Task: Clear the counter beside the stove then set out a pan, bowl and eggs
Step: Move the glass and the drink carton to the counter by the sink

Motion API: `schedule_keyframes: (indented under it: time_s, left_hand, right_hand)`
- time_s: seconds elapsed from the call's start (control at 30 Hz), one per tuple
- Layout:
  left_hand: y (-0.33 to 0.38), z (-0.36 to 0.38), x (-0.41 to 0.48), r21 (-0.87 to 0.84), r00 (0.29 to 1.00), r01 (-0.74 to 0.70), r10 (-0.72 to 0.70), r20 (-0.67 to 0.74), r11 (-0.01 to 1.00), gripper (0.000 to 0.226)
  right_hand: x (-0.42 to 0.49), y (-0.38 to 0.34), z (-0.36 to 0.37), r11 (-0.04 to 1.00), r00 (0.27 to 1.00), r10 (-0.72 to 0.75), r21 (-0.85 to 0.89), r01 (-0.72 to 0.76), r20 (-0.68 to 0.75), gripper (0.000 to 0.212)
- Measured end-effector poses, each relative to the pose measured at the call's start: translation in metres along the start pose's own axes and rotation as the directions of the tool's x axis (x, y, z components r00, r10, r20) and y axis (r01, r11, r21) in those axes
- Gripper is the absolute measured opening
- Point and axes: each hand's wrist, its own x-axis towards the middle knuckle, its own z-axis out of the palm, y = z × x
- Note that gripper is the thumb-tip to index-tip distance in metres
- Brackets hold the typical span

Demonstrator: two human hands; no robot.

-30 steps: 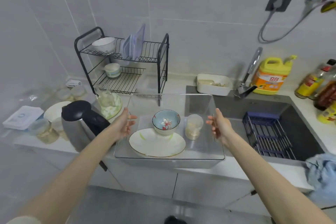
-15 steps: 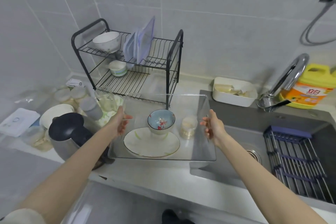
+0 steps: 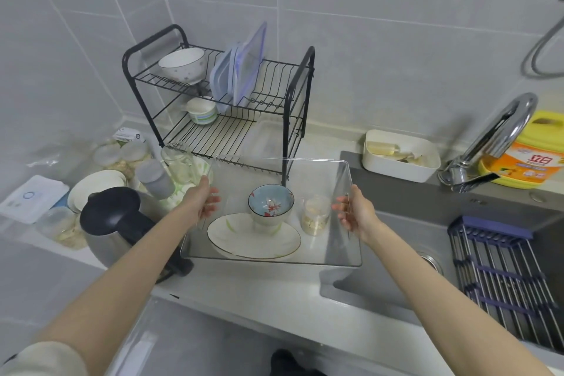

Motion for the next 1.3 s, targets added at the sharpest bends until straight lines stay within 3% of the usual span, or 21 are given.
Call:
schedule_keyframes:
  time_s: [0.2, 0.27, 0.33, 0.43, 0.53, 0.93, 1.13, 1.3]
  left_hand:
    - [0.004, -0.001, -0.016, 0.228, 0.969, -0.226, 0.242, -0.045, 0.947, 0.021]
    - [0.004, -0.003, -0.028, 0.285, 0.946, -0.291, 0.320, -0.057, 0.913, 0.044]
    - [0.007, -0.005, -0.043, 0.294, 0.906, -0.379, 0.416, -0.072, 0.877, 0.053]
    - [0.011, -0.007, -0.069, 0.259, 0.843, -0.520, 0.538, 0.003, 0.814, 0.046]
    - [0.012, -0.005, -0.097, 0.198, 0.804, -0.593, 0.587, 0.095, 0.781, 0.037]
    - [-0.034, 0.048, -0.212, 0.083, 0.716, -0.621, 0.520, 0.465, 0.780, 0.024]
    - [-0.056, 0.109, -0.292, 0.063, 0.571, -0.681, 0.475, 0.669, 0.730, 0.024]
    - [-0.082, 0.169, -0.378, 0.022, 0.403, -0.737, 0.412, 0.818, 0.676, 0.023]
  right_hand:
    - [-0.007, -0.002, -0.009, 0.977, 0.986, -0.153, -0.157, 0.142, -0.064, 0.023]
    - [-0.012, 0.001, -0.017, 0.945, 0.972, -0.221, -0.263, 0.193, -0.078, 0.017]
    - [-0.025, 0.001, -0.021, 0.918, 0.948, -0.295, -0.310, 0.247, -0.121, 0.016]
    - [-0.060, -0.002, -0.022, 0.841, 0.865, -0.473, -0.379, 0.385, -0.170, 0.030]
    - [-0.084, 0.002, -0.025, 0.772, 0.797, -0.586, -0.398, 0.495, -0.146, 0.030]
    - [-0.208, 0.079, -0.072, 0.840, 0.815, -0.541, -0.193, 0.508, -0.209, 0.020]
    - [-0.283, 0.112, -0.133, 0.862, 0.786, -0.504, -0.151, 0.484, -0.357, 0.021]
    - [-0.356, 0.145, -0.202, 0.873, 0.702, -0.468, -0.159, 0.461, -0.537, 0.023]
